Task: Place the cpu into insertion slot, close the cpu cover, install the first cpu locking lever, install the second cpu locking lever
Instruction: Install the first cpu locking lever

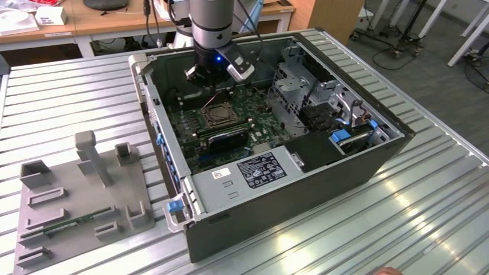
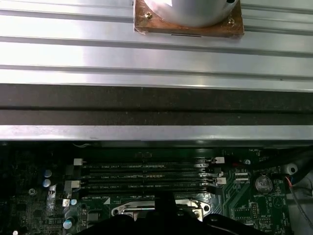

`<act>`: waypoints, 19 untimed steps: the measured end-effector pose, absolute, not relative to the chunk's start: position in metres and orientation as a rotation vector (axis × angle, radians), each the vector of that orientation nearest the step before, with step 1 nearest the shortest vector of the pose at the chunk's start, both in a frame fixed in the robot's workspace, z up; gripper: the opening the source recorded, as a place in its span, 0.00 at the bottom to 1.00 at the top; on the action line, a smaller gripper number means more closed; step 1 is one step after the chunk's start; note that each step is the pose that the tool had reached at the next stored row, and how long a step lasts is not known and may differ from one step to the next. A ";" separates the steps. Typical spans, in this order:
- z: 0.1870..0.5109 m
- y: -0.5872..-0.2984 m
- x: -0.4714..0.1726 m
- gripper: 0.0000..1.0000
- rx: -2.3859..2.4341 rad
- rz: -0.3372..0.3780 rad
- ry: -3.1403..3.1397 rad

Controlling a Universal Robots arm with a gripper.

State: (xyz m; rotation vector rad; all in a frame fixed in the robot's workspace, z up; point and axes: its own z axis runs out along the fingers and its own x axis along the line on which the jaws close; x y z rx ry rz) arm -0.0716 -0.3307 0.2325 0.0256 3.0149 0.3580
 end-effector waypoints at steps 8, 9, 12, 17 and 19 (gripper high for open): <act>0.224 -0.331 -0.072 0.11 0.025 0.358 3.014; 0.224 -0.331 -0.072 0.11 0.025 0.358 3.014; 0.222 -0.331 -0.072 0.11 0.026 0.361 3.014; 0.221 -0.329 -0.072 0.11 0.026 0.364 3.013; 0.220 -0.329 -0.072 0.11 0.025 0.364 3.014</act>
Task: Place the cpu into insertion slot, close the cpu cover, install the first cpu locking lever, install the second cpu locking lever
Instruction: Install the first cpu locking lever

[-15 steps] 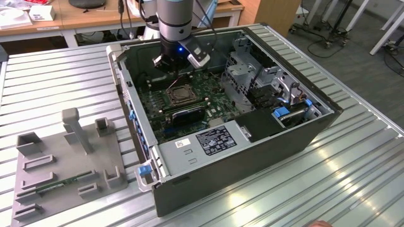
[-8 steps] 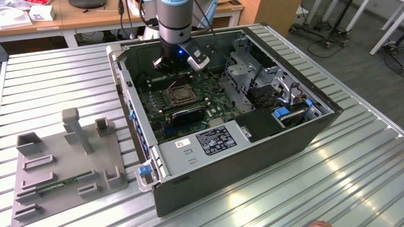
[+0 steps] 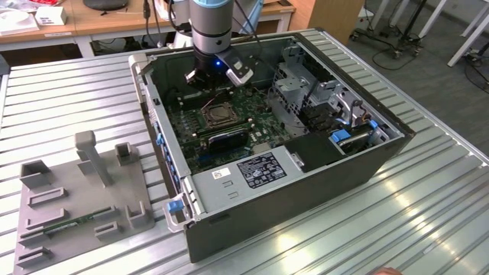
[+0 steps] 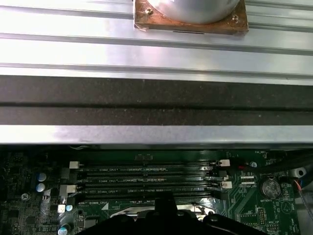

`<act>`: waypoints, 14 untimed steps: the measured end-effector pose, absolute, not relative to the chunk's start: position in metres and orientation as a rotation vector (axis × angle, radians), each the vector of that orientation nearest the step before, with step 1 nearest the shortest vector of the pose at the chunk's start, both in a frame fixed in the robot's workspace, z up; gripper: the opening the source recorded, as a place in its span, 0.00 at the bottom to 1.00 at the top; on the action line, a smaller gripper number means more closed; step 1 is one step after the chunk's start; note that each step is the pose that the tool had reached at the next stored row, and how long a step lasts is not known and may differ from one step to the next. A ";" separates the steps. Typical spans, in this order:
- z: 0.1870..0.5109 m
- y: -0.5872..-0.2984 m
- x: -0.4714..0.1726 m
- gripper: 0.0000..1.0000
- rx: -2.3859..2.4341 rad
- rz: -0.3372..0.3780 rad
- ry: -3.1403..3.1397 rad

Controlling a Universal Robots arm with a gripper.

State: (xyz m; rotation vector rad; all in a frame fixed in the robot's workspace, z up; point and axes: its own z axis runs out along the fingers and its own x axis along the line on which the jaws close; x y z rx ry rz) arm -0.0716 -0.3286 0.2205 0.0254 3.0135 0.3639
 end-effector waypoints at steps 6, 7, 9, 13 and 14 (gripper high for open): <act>0.217 -0.329 -0.072 0.11 0.026 0.365 3.013; 0.216 -0.329 -0.071 0.11 0.026 0.365 3.013; 0.215 -0.329 -0.071 0.11 0.026 0.365 3.013; 0.212 -0.329 -0.070 0.11 0.026 0.365 3.013; 0.211 -0.329 -0.070 0.11 0.026 0.365 3.013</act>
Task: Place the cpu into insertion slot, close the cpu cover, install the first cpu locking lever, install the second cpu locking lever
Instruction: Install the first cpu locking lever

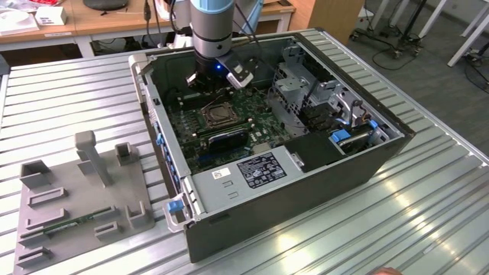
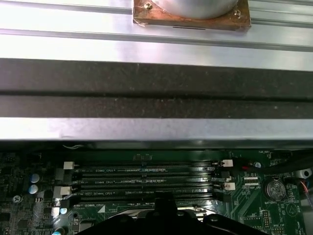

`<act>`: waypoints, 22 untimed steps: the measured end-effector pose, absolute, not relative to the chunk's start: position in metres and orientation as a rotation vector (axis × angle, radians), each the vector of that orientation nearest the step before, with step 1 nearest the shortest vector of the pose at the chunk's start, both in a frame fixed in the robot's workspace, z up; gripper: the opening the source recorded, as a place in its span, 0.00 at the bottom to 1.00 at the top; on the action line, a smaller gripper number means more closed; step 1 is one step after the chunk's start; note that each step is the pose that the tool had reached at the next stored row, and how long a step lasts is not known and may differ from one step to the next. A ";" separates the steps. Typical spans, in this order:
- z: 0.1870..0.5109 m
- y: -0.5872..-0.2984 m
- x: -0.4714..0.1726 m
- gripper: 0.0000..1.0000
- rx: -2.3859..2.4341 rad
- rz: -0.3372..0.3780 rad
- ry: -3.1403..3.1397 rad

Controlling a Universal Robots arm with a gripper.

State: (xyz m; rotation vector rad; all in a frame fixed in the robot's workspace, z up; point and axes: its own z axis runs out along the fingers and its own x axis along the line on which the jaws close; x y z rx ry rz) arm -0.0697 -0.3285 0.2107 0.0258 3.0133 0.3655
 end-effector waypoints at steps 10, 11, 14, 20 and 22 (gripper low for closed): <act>0.204 -0.329 -0.069 0.11 0.026 0.365 3.013; 0.204 -0.329 -0.069 0.11 0.026 0.365 3.014; 0.204 -0.329 -0.069 0.11 0.026 0.365 3.013; 0.202 -0.329 -0.068 0.11 0.031 0.366 3.013; 0.202 -0.329 -0.068 0.11 0.035 0.365 3.013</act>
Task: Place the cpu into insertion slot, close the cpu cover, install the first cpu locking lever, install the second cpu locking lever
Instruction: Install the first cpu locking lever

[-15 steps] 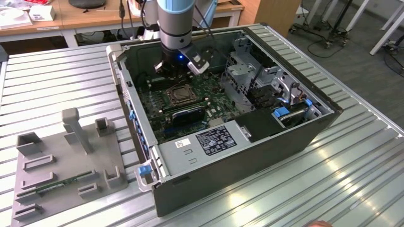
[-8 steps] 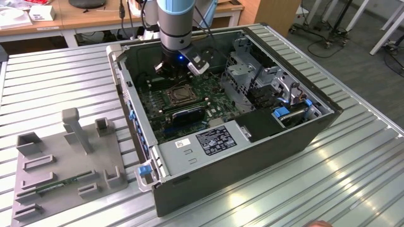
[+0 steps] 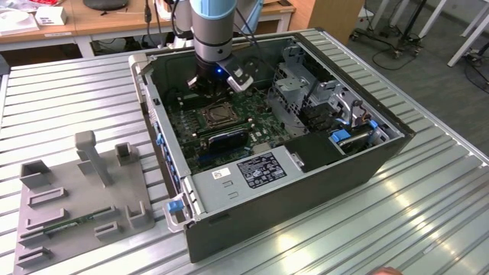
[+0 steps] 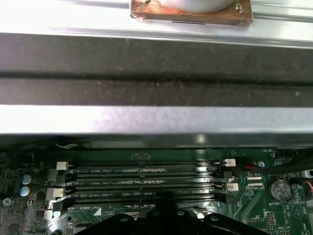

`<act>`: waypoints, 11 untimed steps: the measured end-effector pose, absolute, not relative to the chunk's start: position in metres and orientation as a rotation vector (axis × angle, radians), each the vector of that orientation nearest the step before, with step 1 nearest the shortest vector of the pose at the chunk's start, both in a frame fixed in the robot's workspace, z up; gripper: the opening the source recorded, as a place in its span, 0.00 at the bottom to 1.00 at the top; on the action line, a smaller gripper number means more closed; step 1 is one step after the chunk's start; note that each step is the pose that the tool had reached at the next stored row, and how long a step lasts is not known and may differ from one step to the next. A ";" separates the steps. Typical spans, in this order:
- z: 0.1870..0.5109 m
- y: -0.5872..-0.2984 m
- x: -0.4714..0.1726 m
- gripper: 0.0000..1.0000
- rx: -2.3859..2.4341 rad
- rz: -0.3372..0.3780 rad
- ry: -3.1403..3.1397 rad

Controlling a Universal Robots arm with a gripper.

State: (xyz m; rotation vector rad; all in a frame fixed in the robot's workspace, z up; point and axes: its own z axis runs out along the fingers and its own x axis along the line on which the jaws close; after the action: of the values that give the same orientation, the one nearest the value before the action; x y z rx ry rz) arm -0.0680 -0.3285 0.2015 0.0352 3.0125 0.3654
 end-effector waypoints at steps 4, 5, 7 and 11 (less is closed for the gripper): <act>0.200 -0.329 -0.067 0.11 0.054 0.364 3.011; 0.199 -0.329 -0.067 0.11 0.059 0.364 3.010; 0.198 -0.329 -0.067 0.11 0.069 0.364 3.009; 0.196 -0.329 -0.067 0.11 0.089 0.363 3.007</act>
State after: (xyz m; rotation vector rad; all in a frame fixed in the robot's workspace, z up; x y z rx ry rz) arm -0.0668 -0.3285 0.1960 0.0891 3.0074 0.3625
